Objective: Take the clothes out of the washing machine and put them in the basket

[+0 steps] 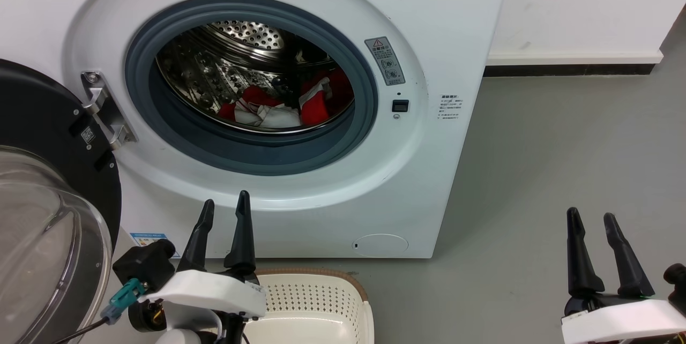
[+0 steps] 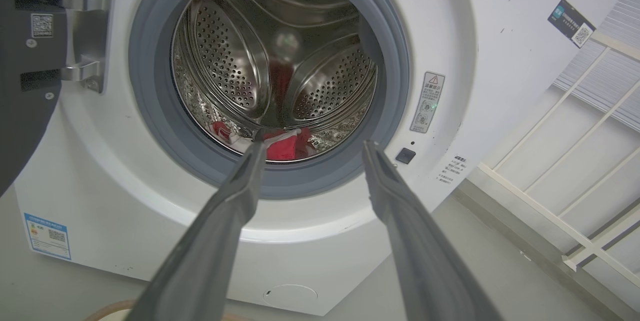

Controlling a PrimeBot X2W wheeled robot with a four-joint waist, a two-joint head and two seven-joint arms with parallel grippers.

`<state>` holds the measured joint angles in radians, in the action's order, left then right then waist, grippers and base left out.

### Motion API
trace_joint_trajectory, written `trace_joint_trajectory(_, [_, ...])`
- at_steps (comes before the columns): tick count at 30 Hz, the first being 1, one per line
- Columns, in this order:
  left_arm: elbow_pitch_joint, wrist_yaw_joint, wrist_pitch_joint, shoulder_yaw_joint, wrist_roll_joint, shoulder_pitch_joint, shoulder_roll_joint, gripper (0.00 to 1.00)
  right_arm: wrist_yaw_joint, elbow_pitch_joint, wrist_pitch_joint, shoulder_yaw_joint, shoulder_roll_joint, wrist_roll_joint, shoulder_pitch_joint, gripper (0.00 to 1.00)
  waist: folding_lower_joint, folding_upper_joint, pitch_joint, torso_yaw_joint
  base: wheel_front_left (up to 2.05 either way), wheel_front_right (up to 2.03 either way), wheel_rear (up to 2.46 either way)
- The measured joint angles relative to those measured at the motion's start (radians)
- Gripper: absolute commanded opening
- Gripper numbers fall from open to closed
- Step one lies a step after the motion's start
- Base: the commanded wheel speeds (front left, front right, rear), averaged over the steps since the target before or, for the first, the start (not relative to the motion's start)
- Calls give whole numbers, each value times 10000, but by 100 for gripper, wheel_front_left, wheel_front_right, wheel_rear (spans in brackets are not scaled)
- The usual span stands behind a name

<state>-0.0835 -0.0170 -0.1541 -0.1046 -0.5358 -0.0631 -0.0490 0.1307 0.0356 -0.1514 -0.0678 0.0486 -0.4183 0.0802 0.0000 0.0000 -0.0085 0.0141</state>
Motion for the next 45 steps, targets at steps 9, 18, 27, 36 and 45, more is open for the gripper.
trace_joint_trajectory(9, [-21, 94, -215, -109, 947, 35, -2, 100, 0, 56, -244, -31, 0, 1011, 125, 100, 0, 0, -33, 4, 0, 0, 0])
trace_joint_trajectory(18, [-102, 125, -428, -161, 1812, 88, -2, 100, 2, 36, -435, -115, 2, 1912, 250, 100, 0, 0, -41, 53, 0, 0, 0])
trace_joint_trajectory(27, [-180, 159, -614, -190, 2627, 168, -4, 100, 2, 46, -548, -176, 2, 2780, 314, 100, 0, 0, -35, 107, 0, 0, 0])
trace_joint_trajectory(36, [-274, 217, -786, -282, 3313, 255, -4, 100, 2, 115, -533, -215, 2, 3551, 443, 100, 0, 0, -58, 187, 0, 0, 0])
trace_joint_trajectory(45, [-337, 349, -949, -374, 3939, 405, -4, 100, 2, 205, -489, -226, 4, 4274, 527, 100, 0, 0, -88, 318, 0, 0, 0])
